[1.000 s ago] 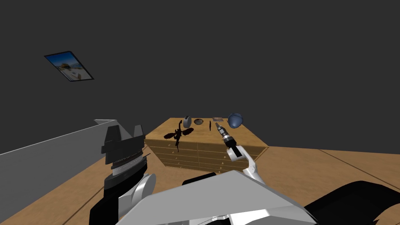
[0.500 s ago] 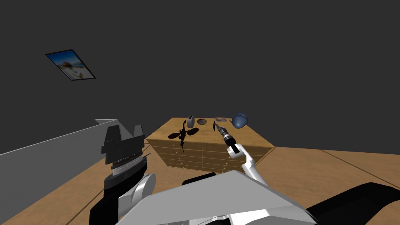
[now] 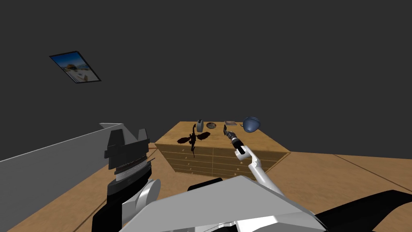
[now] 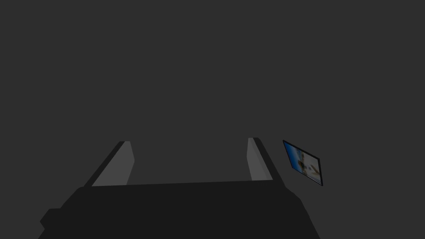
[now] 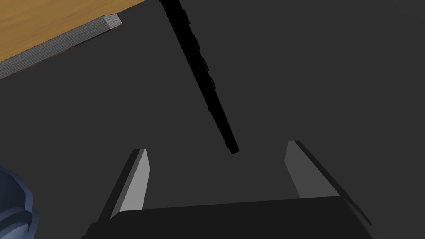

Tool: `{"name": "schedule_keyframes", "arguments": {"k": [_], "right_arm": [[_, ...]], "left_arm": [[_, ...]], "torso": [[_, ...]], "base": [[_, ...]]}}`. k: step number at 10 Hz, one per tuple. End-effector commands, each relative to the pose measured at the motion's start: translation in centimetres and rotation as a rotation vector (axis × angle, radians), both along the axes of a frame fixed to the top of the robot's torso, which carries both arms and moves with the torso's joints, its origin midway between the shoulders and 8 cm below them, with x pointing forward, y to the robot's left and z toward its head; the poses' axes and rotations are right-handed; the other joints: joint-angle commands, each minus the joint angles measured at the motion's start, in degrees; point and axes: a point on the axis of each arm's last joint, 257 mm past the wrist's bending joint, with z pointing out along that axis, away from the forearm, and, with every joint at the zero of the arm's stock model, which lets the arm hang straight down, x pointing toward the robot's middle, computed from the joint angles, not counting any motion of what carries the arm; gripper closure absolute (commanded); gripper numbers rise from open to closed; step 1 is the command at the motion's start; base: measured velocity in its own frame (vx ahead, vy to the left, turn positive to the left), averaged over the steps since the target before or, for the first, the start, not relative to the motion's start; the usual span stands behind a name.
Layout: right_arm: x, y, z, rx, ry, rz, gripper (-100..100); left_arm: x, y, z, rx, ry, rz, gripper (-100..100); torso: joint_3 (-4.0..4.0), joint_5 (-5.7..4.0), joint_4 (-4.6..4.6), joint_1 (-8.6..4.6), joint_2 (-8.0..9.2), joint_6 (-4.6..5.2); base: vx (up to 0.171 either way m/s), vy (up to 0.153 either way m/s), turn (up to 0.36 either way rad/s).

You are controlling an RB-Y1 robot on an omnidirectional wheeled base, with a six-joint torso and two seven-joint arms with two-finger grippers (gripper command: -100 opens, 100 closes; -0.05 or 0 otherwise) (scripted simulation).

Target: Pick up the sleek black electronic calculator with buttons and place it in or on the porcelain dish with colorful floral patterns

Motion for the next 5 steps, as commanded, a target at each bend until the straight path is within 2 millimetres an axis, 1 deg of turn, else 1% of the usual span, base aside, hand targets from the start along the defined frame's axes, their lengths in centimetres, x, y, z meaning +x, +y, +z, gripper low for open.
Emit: {"name": "schedule_keyframes", "arguments": {"k": [1,3,5], "right_arm": [[0.4,-1.7,-1.2,-0.066,0.042,-0.032,-100],[0.7,-3.8,-2.0,-0.14,0.084,-0.064,-100],[1.2,-7.2,-2.6,-0.258,0.142,-0.114,-100]], "left_arm": [[0.0,0.0,0.0,0.0,0.0,0.0,0],[0.0,0.0,0.0,0.0,0.0,0.0,0],[0.0,0.0,0.0,0.0,0.0,0.0,0]], "torso": [[0.0,0.0,0.0,0.0,0.0,0.0],[0.03,0.0,0.01,0.02,0.06,0.0],[0.0,0.02,0.0,0.09,0.0,0.0]], "base": [[0.032,0.132,0.002],[0.024,0.12,-0.002],[0.046,0.159,0.0]]}}
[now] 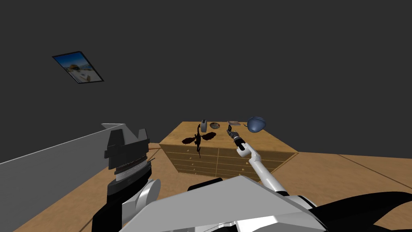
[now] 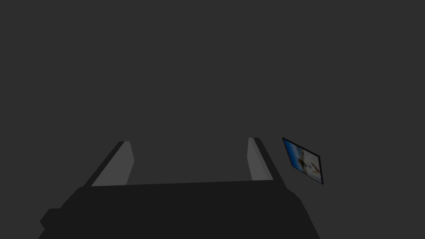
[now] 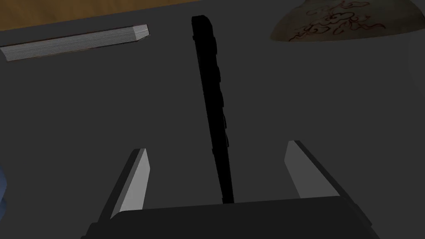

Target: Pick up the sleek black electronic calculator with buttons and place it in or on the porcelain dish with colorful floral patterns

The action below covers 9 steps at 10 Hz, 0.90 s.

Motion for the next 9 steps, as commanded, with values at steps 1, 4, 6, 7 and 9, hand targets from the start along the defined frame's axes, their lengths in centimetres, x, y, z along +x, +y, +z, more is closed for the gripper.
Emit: {"name": "schedule_keyframes", "arguments": {"k": [1,4,6,7,9], "right_arm": [[-0.2,-1.7,0.1,-0.061,0.027,-0.023,-100],[0.2,-2.4,0.1,-0.081,0.035,-0.031,0],[0.2,-2.4,0.1,-0.08,0.034,-0.031,100],[0.2,-2.4,0.1,-0.08,0.034,-0.031,100],[0.2,-2.4,0.1,-0.081,0.034,-0.031,100]], "left_arm": [[0.0,0.0,0.0,0.0,0.0,0.0,0],[0.0,0.0,0.0,0.0,0.0,0.0,0],[0.0,0.0,0.0,0.0,0.0,0.0,0],[0.0,0.0,0.0,0.0,0.0,0.0,0],[0.0,0.0,0.0,0.0,0.0,0.0,0]], "torso": [[0.0,0.0,0.0,0.0,0.0,0.0],[0.1,-0.08,0.04,-0.43,0.17,0.02],[0.12,-0.13,0.04,-0.59,0.2,0.02],[0.12,-0.13,0.04,-0.61,0.21,0.02],[0.11,-0.14,0.04,-0.6,0.2,0.01]], "base": [[0.035,0.127,-0.004],[0.005,0.045,-0.001],[0.0,0.0,0.0],[0.0,-0.003,-0.013],[0.0,0.0,0.0]]}}
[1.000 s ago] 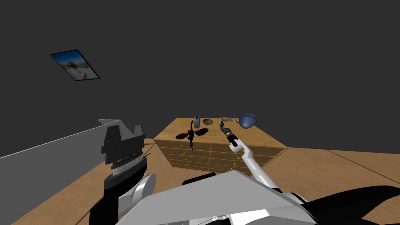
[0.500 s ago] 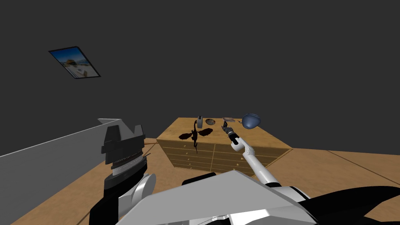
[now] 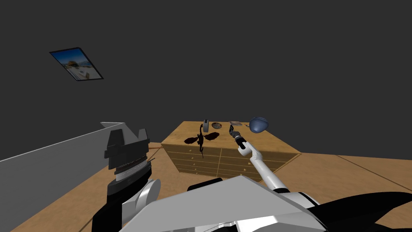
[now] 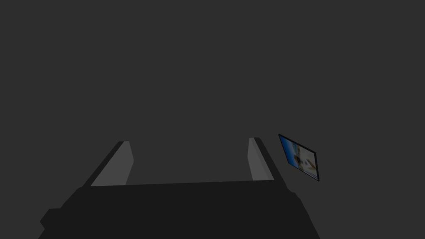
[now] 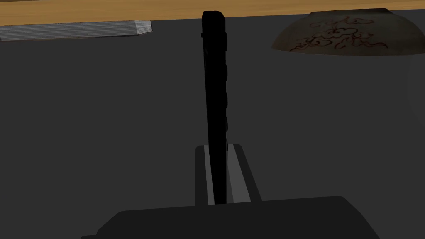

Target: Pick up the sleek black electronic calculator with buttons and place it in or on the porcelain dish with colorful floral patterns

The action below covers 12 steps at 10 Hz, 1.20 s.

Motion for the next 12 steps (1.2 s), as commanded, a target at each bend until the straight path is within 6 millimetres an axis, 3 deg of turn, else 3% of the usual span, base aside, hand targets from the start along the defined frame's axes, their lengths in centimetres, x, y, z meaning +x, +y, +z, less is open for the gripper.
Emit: {"name": "schedule_keyframes", "arguments": {"k": [1,2,3,4,5,12], "right_arm": [[0.0,0.0,0.0,0.0,0.0,0.0,100],[0.0,0.0,0.0,0.0,0.0,0.0,0],[0.0,0.0,0.0,0.0,0.0,0.0,100],[0.0,0.0,0.0,0.0,0.0,0.0,0],[0.0,-1.3,0.3,-0.015,0.011,-0.03,100],[0.0,-6.6,2.9,-0.09,0.04,-0.164,100]], "left_arm": [[0.0,0.0,0.0,0.0,0.0,0.0,0],[0.0,0.0,0.0,0.0,0.0,0.0,0],[0.0,0.0,0.0,0.0,0.0,0.0,0],[0.0,0.0,0.0,0.0,0.0,0.0,0],[0.0,0.0,0.0,0.0,0.0,0.0,0],[0.0,0.0,0.0,0.0,0.0,0.0,0]], "torso": [[0.0,0.0,0.0,0.0,0.0,0.0],[0.0,0.0,0.0,0.0,0.0,0.0],[0.01,0.0,0.01,0.0,0.01,0.0],[0.01,0.0,0.01,0.0,0.01,0.0],[0.01,0.0,0.01,0.0,0.01,0.0],[0.19,0.09,0.08,0.09,0.33,0.06]], "base": [[0.0,0.0,0.0],[0.0,0.0,0.0],[0.0,0.0,0.0],[0.0,0.0,0.0],[-0.064,-0.004,0.121],[-0.096,0.007,0.125]]}}
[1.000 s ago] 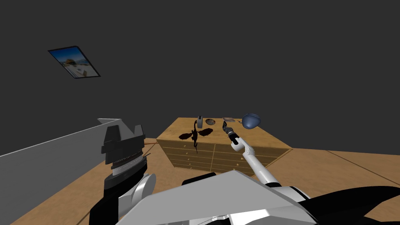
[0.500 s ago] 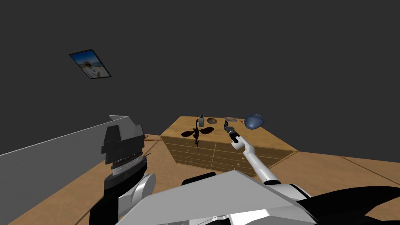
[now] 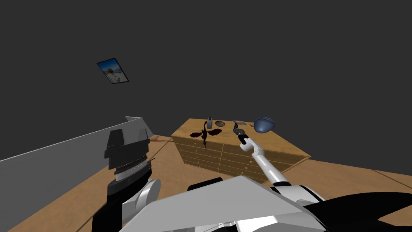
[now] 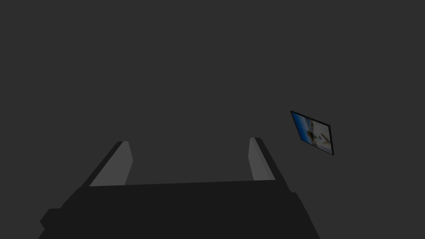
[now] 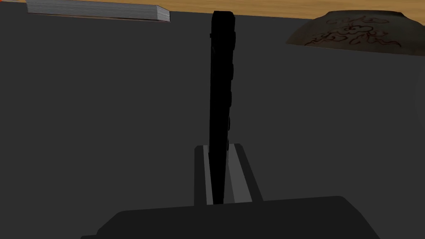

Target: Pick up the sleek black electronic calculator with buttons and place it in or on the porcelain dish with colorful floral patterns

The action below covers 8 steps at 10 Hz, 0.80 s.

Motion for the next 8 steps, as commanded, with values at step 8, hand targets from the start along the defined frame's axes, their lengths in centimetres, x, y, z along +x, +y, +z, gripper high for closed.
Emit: {"name": "schedule_keyframes", "arguments": {"k": [8], "right_arm": [[0.3,-5.0,4.2,-0.063,0.002,-0.14,100]], "left_arm": [[0.0,0.0,0.0,0.0,0.0,0.0,0]], "torso": [[-0.19,0.1,-0.03,0.17,-0.37,-0.06]], "base": [[-0.018,0.017,0.107]]}}
